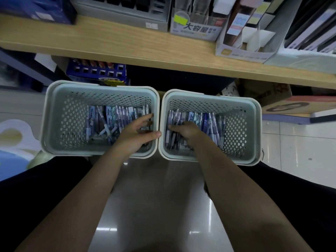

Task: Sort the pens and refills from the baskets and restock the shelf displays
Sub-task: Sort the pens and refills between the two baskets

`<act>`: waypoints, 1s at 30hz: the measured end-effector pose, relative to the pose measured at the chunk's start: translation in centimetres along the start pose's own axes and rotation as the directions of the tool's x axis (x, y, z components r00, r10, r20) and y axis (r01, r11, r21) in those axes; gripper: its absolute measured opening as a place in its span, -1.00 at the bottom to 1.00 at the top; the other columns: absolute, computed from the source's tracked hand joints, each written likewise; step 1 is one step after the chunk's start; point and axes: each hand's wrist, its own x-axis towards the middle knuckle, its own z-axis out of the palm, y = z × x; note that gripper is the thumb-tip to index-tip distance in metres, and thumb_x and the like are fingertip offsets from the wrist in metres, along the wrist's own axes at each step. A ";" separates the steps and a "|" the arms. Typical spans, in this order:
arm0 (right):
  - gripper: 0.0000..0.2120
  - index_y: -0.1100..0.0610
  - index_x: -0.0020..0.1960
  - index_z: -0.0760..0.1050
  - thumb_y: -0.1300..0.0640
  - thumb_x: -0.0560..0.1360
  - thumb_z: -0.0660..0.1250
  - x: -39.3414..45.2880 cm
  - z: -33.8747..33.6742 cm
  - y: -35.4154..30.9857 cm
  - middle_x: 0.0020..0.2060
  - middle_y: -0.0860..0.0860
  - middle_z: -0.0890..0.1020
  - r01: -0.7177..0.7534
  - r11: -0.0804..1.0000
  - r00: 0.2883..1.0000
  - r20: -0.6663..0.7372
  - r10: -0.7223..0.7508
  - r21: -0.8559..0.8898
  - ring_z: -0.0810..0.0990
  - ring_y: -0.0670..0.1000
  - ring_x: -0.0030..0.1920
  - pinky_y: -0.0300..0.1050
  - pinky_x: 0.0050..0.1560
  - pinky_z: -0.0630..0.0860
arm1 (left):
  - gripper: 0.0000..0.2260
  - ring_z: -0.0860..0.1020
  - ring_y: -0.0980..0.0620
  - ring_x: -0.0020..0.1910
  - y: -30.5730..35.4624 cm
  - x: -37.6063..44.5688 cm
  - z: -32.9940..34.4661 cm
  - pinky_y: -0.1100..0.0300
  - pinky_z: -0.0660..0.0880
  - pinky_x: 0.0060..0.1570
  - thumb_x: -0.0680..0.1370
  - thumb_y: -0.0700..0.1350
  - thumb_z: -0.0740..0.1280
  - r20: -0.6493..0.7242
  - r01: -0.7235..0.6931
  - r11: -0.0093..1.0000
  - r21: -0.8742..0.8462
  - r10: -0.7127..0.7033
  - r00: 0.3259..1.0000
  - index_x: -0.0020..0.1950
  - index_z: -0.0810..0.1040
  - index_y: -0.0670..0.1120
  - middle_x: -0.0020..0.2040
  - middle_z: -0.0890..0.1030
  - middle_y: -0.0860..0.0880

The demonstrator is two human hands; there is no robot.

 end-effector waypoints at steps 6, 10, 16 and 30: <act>0.05 0.27 0.60 -0.03 0.11 0.38 0.59 0.1 0.2 0.6 0.56 0.18 0.22 -0.027 0.979 0.999 0.031 0.022 0.203 0.26 0.19 0.52 0.16 0.46 0.25 | -0.31 0.43 0.05 0.33 0.0 0.0 0.1 -0.04 0.44 0.35 0.41 0.01 0.57 -0.002 -0.015 1.000 -0.011 0.015 1.000 0.49 0.39 0.21 0.42 0.46 0.06; 0.00 0.30 0.60 -0.05 0.17 0.42 0.56 0.1 0.0 0.5 0.57 0.17 0.18 -0.047 0.960 0.998 0.053 0.034 0.277 0.18 0.16 0.56 0.14 0.50 0.17 | -0.31 0.43 0.05 0.33 -0.1 0.0 0.1 -0.05 0.44 0.36 0.41 0.01 0.57 -0.001 -0.007 1.000 -0.012 0.007 1.000 0.49 0.39 0.20 0.36 0.47 0.11; -0.07 0.32 0.59 0.00 0.19 0.45 0.53 0.1 0.1 0.5 0.57 0.17 0.19 -0.033 0.943 0.995 0.095 0.001 0.330 0.18 0.16 0.55 0.05 0.50 0.17 | -0.33 0.43 0.08 0.30 -0.2 0.1 0.1 0.07 0.44 0.26 0.43 -0.02 0.56 -0.007 -0.013 1.000 -0.020 0.013 1.000 0.49 0.40 0.19 0.24 0.46 0.17; -0.40 0.34 0.29 0.45 0.22 0.35 0.59 -0.4 -0.3 0.0 0.19 0.20 0.61 -0.044 0.965 0.984 0.180 -0.003 0.257 0.55 0.18 0.25 0.09 0.39 0.36 | -0.31 0.43 0.09 0.30 -0.2 0.1 0.1 0.06 0.47 0.27 0.43 -0.01 0.56 0.001 -0.019 1.000 -0.017 0.019 1.000 0.50 0.38 0.19 0.31 0.45 0.14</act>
